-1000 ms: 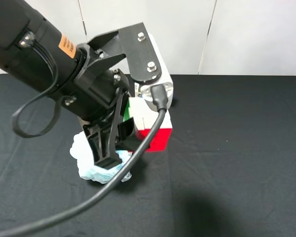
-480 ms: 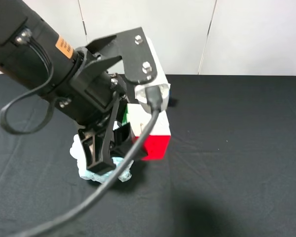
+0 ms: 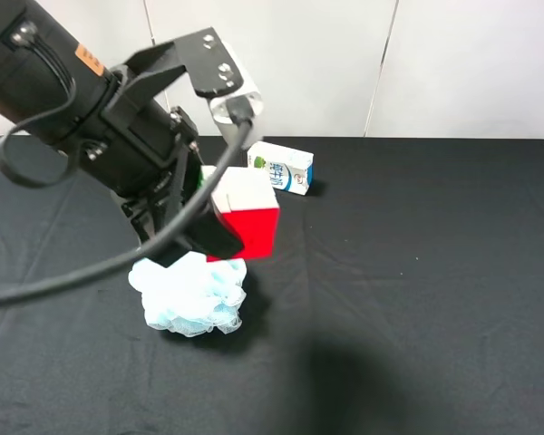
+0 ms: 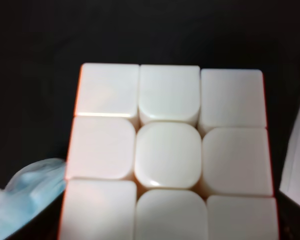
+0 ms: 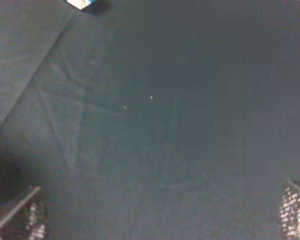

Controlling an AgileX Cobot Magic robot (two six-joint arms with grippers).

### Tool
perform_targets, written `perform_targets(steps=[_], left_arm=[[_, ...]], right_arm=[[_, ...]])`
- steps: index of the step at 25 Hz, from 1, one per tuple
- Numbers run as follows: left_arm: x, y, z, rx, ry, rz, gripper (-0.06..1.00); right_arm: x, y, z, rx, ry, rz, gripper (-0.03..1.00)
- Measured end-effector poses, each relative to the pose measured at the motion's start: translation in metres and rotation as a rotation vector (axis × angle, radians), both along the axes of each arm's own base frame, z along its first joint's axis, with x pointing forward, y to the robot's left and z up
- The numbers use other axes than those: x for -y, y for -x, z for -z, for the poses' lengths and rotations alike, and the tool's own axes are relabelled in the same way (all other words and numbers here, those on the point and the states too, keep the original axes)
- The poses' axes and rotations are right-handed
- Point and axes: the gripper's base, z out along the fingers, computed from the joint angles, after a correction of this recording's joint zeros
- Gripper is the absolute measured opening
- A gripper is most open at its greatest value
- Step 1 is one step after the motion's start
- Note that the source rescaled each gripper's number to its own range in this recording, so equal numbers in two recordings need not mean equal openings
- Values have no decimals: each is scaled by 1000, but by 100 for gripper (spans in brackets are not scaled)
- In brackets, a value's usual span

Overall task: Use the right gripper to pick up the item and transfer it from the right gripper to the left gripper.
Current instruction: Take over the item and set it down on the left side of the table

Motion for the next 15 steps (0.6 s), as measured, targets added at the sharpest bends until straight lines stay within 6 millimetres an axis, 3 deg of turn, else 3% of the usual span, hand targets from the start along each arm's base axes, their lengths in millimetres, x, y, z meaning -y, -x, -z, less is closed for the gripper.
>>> perform_targets(steps=[7,15], left_arm=[[-5,-5,0,11,-3,-9,0],[-5,-5,0,14,-3,-6,0]], right_arm=[[9,-6,-3,52,-37,140,100],[10,-13,2,85,-52,166,100]])
